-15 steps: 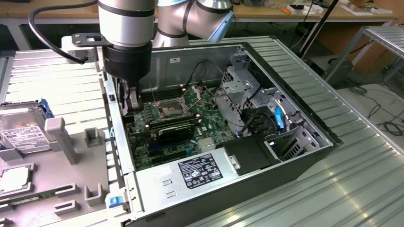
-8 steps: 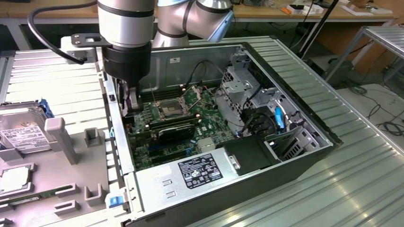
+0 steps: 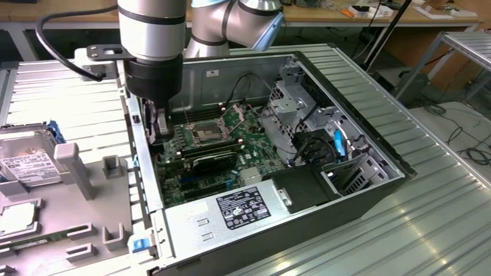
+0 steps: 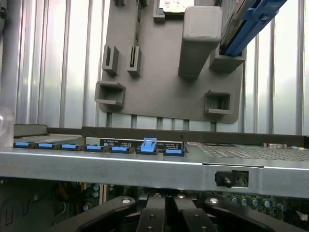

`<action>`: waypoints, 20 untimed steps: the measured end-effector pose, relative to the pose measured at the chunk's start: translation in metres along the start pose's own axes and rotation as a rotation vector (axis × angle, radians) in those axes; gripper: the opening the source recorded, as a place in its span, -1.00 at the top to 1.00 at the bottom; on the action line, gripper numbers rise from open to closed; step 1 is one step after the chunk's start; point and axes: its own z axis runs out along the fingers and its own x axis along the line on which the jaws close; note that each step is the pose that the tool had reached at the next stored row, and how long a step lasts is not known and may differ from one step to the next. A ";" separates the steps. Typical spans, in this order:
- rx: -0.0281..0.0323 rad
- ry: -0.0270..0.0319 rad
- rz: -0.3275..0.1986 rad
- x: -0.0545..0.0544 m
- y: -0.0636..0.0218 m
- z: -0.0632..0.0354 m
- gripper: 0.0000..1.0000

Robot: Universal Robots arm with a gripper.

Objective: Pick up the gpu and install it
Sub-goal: 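Press down on the gpu until it lock into place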

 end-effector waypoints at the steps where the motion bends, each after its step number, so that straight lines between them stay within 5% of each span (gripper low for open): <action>1: 0.0041 -0.0059 0.000 0.000 -0.0009 0.0004 0.79; 4: -0.0079 -0.0032 -0.001 0.003 0.0016 -0.0261 0.79; 5: -0.0142 -0.0038 -0.002 0.003 0.0015 -0.0303 0.79; 7: -0.0137 -0.0036 -0.002 0.004 0.0007 -0.0305 0.79; 13: 0.0096 -0.0003 0.001 0.003 -0.0012 -0.0235 0.79; 20: 0.0180 0.0022 0.001 0.004 -0.0021 -0.0154 0.79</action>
